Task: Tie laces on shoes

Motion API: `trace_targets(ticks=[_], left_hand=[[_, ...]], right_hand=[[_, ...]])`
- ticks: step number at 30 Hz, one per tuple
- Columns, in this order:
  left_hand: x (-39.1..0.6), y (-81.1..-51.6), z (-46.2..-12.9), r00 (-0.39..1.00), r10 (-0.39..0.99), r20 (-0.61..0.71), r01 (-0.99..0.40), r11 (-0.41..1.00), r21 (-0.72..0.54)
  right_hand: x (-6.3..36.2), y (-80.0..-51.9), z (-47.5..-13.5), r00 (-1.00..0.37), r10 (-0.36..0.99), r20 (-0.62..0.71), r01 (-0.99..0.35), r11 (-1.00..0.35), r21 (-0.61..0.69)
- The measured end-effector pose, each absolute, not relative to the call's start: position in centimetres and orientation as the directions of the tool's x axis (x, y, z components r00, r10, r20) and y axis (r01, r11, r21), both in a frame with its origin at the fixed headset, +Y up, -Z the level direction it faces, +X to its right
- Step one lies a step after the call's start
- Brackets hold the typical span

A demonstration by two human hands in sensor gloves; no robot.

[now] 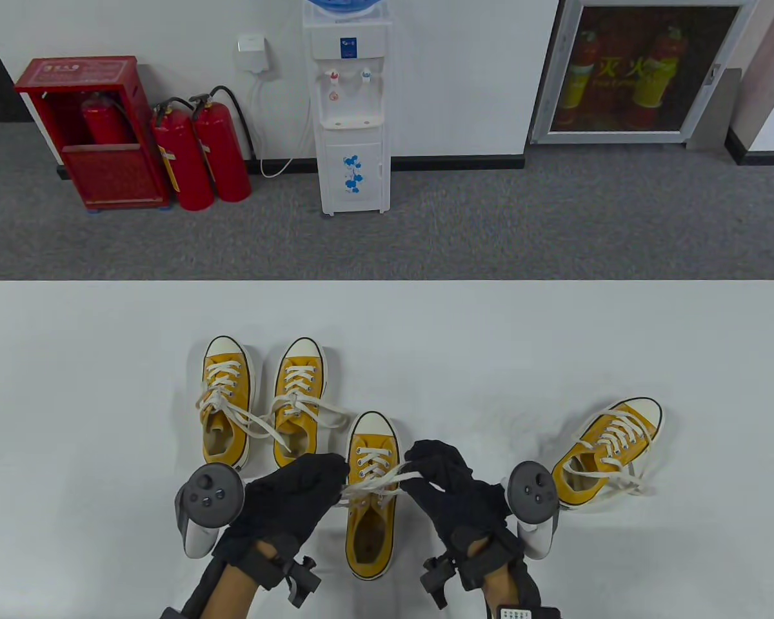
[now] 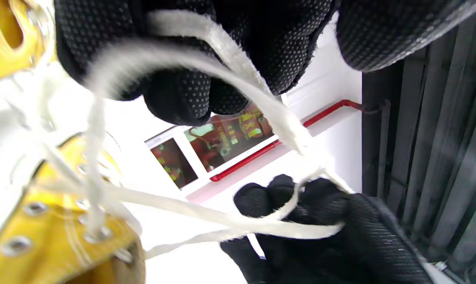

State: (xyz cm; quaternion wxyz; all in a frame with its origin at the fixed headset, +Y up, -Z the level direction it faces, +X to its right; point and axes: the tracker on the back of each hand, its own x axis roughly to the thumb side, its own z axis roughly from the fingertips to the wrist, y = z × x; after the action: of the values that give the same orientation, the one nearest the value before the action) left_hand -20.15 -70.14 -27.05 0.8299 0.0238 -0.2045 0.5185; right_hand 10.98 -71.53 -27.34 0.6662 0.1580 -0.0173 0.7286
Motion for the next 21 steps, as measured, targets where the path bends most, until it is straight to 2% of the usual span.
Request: trace_targets(ticks=[5, 10, 16, 21], left_hand=[[-22.2, -69.2, -26.5, 0.541, 0.744, 0.393, -0.791, 0.609, -0.063], [-24.5, -69.1, -26.0, 0.693, 0.611, 0.384, -0.671, 0.740, 0.033], [-26.1, -69.9, -26.0, 0.820, 0.456, 0.345, -0.524, 0.841, 0.134], [-27.1, -71.1, -26.3, 0.863, 0.438, 0.254, -0.474, 0.874, 0.105]], right_hand=[[12.7, -69.7, -27.1, -0.070, 0.950, 0.303, -0.989, -0.105, 0.100], [15.3, -68.6, -26.0, -0.275, 0.905, 0.325, -0.961, -0.261, -0.088], [18.3, -70.3, -25.5, -0.427, 0.857, 0.290, -0.899, -0.367, -0.240], [20.1, -71.8, -25.6, -0.511, 0.847, 0.149, -0.838, -0.452, -0.305]])
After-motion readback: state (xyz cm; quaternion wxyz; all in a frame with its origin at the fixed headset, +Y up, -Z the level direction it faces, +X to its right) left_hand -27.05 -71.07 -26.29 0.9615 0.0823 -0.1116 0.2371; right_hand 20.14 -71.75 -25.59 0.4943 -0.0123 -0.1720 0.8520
